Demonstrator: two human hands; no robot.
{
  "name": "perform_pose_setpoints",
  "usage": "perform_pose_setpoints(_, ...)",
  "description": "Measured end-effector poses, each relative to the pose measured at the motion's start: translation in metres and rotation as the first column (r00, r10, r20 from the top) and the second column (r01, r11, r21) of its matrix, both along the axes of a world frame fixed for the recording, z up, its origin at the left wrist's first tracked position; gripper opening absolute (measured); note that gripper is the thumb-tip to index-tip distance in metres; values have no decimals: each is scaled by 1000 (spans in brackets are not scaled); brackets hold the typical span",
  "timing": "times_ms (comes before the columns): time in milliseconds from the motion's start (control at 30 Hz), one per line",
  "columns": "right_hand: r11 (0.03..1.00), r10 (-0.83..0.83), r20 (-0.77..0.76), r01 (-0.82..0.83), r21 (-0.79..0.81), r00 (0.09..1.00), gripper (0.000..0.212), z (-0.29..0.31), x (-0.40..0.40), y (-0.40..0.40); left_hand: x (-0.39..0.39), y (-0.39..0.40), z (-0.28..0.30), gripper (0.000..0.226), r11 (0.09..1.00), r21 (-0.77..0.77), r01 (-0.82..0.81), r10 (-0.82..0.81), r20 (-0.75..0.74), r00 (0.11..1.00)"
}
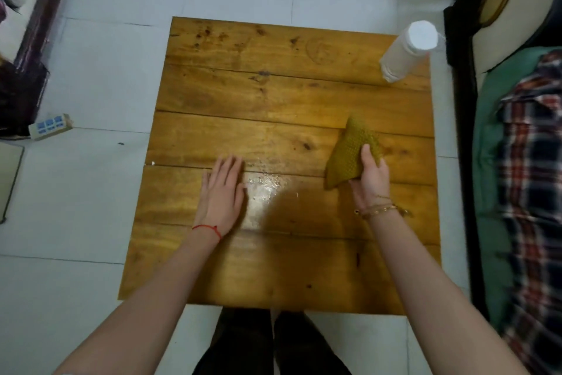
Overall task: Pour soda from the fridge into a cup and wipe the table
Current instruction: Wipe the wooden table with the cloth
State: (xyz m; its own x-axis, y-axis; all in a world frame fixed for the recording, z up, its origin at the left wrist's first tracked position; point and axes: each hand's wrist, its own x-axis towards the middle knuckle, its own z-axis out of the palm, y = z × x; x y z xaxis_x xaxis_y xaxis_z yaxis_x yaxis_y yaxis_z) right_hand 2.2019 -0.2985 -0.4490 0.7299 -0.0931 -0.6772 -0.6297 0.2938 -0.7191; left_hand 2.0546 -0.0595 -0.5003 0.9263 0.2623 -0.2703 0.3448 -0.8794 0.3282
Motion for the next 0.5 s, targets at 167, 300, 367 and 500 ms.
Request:
perform_pose_setpoints(167, 907, 166, 133, -98, -410, 977, 46, -1, -52, -58, -37, -47, -8, 59, 1000, -12, -22, 22, -13, 1000)
perform_pose_setpoints(300, 610, 523, 136, -259, -749, 841, 43, -4, -94, -90, -56, -75, -14, 61, 1000, -8, -14, 14, -17, 1000)
perform_pose_setpoints(367, 486, 627, 93, -295, -823, 773, 41, -15, -113, -95, -64, -84, -17, 60, 1000, 4, -4, 4, -19, 1000)
perform_pose_setpoints(500, 381, 759, 35, -399, -834, 650, 37, -44, -148, -100, -77, -98, -18, 60, 1000, 20, -20, 21, -18, 1000)
